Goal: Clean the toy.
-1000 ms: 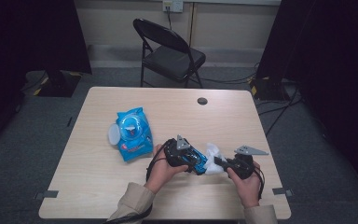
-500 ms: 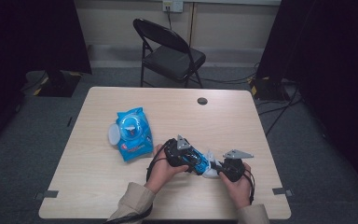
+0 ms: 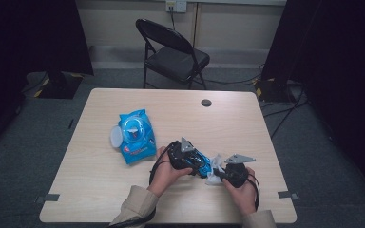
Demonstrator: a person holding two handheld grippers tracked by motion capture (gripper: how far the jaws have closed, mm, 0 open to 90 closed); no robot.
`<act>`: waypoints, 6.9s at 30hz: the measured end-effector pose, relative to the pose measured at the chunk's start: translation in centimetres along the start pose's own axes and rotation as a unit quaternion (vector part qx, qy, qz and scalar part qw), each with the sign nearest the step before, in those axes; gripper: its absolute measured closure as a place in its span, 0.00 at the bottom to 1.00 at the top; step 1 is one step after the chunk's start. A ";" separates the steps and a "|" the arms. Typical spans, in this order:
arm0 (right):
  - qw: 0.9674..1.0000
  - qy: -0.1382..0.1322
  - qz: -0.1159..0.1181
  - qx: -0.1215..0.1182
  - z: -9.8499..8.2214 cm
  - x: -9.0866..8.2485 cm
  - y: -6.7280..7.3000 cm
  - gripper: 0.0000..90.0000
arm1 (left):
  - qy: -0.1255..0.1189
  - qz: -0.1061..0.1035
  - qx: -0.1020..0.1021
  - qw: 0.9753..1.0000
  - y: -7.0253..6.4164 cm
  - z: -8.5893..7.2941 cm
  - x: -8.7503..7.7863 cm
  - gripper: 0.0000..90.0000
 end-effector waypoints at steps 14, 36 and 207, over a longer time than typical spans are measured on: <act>0.999 0.012 0.030 -0.002 -0.6 -0.5 1.3 0.95 | 0.000 0.002 0.000 1.000 -0.1 0.0 -0.1 0.13; 0.996 0.008 0.077 -0.047 0.2 1.0 4.9 0.95 | -0.002 0.004 -0.003 1.000 -0.3 0.0 -0.1 0.15; 0.998 -0.048 -0.027 0.029 0.1 0.5 -1.6 0.94 | 0.004 0.006 0.000 1.000 -0.7 0.1 -0.2 0.18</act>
Point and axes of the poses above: each handheld gripper's, and its own axes: x roughly forward along the jaws, z roughly out of its top, y roughly to its left, the point moved 2 cm from there along x, roughly forward along the jaws, and after that the axes turned 4 degrees about y, right-handed, at the moved point
